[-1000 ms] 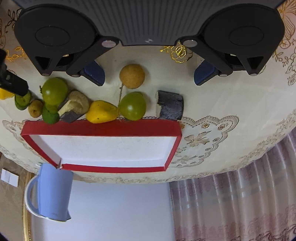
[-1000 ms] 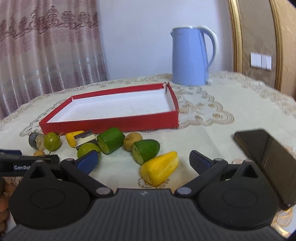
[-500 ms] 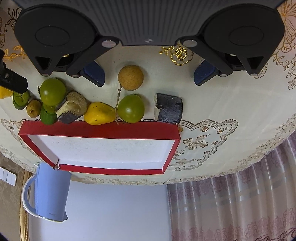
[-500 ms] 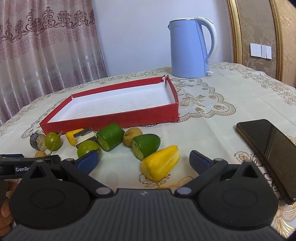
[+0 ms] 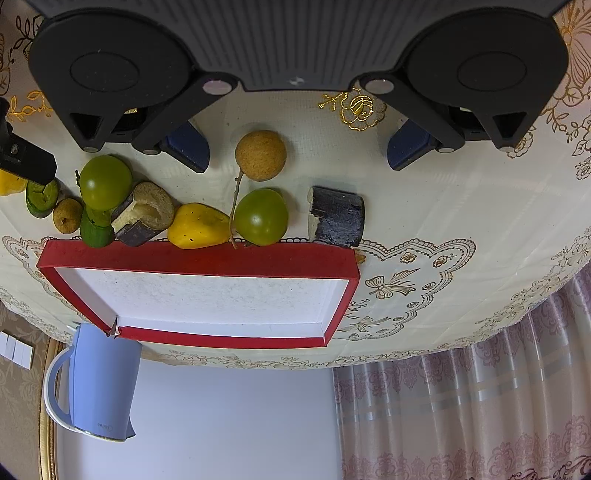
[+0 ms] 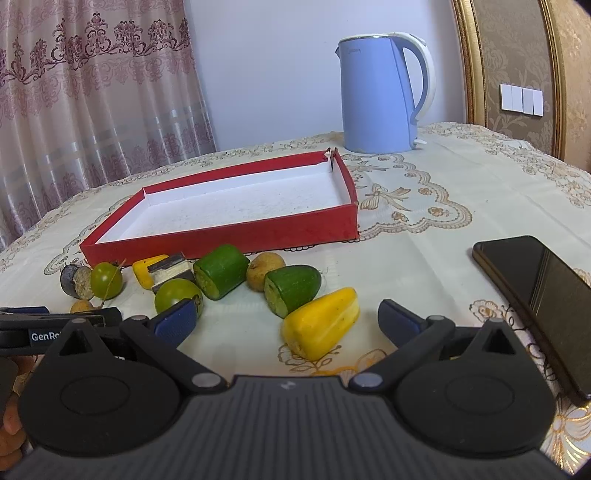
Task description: Organize fruits
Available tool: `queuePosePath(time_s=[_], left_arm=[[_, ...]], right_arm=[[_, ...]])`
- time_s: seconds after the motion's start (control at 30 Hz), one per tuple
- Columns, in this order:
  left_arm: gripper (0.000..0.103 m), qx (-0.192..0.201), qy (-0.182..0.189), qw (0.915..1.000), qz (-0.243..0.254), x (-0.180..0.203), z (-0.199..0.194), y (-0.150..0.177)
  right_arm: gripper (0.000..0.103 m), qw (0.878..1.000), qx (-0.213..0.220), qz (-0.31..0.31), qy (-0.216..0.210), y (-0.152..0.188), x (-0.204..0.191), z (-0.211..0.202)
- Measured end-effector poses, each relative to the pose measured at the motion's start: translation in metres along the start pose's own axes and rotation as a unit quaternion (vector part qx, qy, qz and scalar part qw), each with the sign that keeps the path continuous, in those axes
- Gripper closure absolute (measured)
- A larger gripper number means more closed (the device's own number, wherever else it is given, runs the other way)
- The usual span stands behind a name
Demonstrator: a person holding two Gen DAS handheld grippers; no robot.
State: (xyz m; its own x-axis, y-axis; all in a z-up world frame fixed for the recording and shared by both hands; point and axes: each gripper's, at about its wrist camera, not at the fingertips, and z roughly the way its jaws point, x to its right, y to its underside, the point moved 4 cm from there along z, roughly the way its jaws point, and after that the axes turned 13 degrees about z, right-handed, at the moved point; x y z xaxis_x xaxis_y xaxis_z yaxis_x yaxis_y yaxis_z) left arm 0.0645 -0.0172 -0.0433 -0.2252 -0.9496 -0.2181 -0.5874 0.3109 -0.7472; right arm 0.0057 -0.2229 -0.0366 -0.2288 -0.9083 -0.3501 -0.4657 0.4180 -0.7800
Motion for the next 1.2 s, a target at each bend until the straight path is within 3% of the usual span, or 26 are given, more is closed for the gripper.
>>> queuePosePath(time_s=[0.9, 1.07, 1.2], left_arm=[[0.002, 0.012, 0.013, 0.9996, -0.021, -0.009, -0.004, 0.001], [0.027, 0.017, 0.003, 0.9998, 0.008, -0.002, -0.007, 0.001], [0.066, 0.023, 0.022, 0.9993, 0.022, 0.002, -0.013, -0.001]], right_arm=[[0.0, 1.0, 0.004, -0.003, 0.0, 0.001, 0.002, -0.003], [0.0, 1.0, 0.007, -0.002, -0.007, 0.0, 0.003, -0.005], [0.0, 1.0, 0.011, -0.022, -0.011, 0.002, -0.001, -0.011]])
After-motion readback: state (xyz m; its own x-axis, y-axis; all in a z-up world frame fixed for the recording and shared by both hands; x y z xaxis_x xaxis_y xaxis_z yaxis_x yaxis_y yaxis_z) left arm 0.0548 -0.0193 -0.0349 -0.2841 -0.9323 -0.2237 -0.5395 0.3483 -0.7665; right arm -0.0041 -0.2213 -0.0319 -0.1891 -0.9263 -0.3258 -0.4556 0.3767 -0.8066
